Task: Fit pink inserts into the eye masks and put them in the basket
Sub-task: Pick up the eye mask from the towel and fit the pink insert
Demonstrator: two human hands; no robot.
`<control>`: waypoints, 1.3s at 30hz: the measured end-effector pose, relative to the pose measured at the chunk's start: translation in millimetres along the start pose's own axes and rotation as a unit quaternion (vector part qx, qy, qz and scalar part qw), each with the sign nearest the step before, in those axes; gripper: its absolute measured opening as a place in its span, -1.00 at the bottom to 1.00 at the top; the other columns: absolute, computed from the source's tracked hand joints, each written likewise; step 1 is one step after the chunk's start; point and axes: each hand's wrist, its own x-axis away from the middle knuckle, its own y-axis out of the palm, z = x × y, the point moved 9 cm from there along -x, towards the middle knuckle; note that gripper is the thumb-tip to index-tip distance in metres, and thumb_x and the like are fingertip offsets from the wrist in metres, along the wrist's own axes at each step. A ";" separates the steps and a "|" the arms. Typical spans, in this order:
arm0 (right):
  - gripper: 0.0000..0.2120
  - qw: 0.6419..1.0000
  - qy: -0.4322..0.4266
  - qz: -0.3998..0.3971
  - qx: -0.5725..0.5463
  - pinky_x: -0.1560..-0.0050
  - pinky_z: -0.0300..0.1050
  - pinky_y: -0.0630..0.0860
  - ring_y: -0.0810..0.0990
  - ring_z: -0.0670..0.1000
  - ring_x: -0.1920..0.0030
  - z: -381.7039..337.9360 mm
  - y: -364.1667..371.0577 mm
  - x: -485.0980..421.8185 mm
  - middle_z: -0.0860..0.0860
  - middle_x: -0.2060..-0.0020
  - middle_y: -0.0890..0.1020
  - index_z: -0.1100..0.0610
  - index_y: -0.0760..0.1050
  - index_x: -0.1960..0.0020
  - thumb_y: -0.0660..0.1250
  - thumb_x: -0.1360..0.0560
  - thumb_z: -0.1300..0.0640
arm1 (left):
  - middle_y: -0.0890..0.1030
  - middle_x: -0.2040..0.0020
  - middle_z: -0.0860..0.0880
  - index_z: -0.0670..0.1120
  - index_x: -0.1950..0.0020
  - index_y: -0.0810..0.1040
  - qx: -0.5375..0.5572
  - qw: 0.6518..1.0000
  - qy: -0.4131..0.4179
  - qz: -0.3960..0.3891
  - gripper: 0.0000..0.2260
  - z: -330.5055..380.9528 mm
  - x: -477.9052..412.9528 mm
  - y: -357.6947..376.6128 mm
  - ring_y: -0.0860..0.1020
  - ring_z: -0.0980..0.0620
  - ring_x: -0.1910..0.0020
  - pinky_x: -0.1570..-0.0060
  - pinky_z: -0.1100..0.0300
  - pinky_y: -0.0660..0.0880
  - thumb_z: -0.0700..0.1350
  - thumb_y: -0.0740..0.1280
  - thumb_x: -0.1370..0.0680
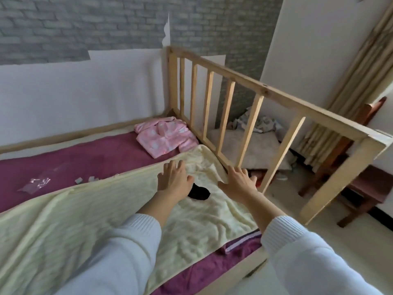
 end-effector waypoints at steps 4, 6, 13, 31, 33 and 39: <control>-0.42 0.998 0.008 -0.063 0.012 -0.30 0.27 0.24 0.31 0.16 -0.35 25.1 61.1 -68.0 0.08 -0.36 0.40 0.10 0.27 -0.37 0.21 -0.46 -0.19 | 0.37 -0.40 -0.09 -0.06 -0.42 0.30 0.013 0.997 -0.037 -0.060 -0.57 -19.7 -54.4 72.9 0.31 -0.13 -0.36 -0.16 -0.08 0.43 0.03 0.17 -0.57; -0.43 0.995 0.015 -0.100 0.015 -0.30 0.27 0.24 0.32 0.14 -0.35 36.3 101.0 -91.1 0.07 -0.34 0.42 0.09 0.29 -0.36 0.20 -0.46 -0.20 | 0.39 -0.39 -0.10 -0.06 -0.39 0.32 0.021 0.993 -0.060 -0.095 -0.60 -36.1 -70.7 115.0 0.32 -0.13 -0.35 -0.13 -0.07 0.43 0.03 0.16 -0.58; -0.41 0.978 0.046 -0.205 -0.002 -0.28 0.19 0.26 0.31 0.12 -0.37 73.0 242.3 -142.3 0.05 -0.37 0.40 0.07 0.23 -0.42 0.20 -0.48 -0.17 | 0.40 -0.38 -0.17 -0.11 -0.43 0.31 0.089 0.964 -0.155 -0.197 -0.58 -97.8 -104.8 266.0 0.33 -0.16 -0.34 -0.19 -0.08 0.46 -0.05 0.20 -0.58; -0.87 0.969 0.132 -0.109 -0.176 0.27 -0.12 0.38 0.49 0.08 0.15 94.8 386.2 -258.5 0.05 0.13 0.51 0.14 0.47 0.08 0.25 -0.49 0.08 | 0.67 0.37 -0.06 -0.18 0.20 0.55 0.416 0.822 -0.378 -0.096 -0.91 -178.0 -187.3 430.3 0.69 -0.04 0.37 0.06 -0.12 0.66 -0.19 0.40 -0.47; -0.73 0.948 0.172 -0.105 -0.245 0.45 -0.16 0.25 0.39 0.03 0.40 96.0 378.2 -256.2 0.02 0.41 0.44 0.15 0.35 0.34 0.22 -0.51 0.08 | 0.69 0.34 -0.14 -0.24 0.23 0.56 0.408 0.832 -0.365 -0.091 -0.88 -174.7 -180.7 416.2 0.70 -0.13 0.29 0.08 -0.14 0.65 -0.18 0.40 -0.42; -0.61 0.879 0.238 -0.155 -0.382 0.42 -0.14 0.34 0.44 -0.03 0.53 62.0 325.7 -208.4 0.15 0.47 0.49 0.40 0.49 0.32 0.15 -0.54 0.15 | 0.59 0.13 -0.03 -0.11 0.13 0.48 0.460 0.822 -0.329 -0.067 -0.91 -157.4 -146.6 344.2 0.64 -0.04 0.18 0.27 -0.02 0.68 -0.18 0.33 -0.39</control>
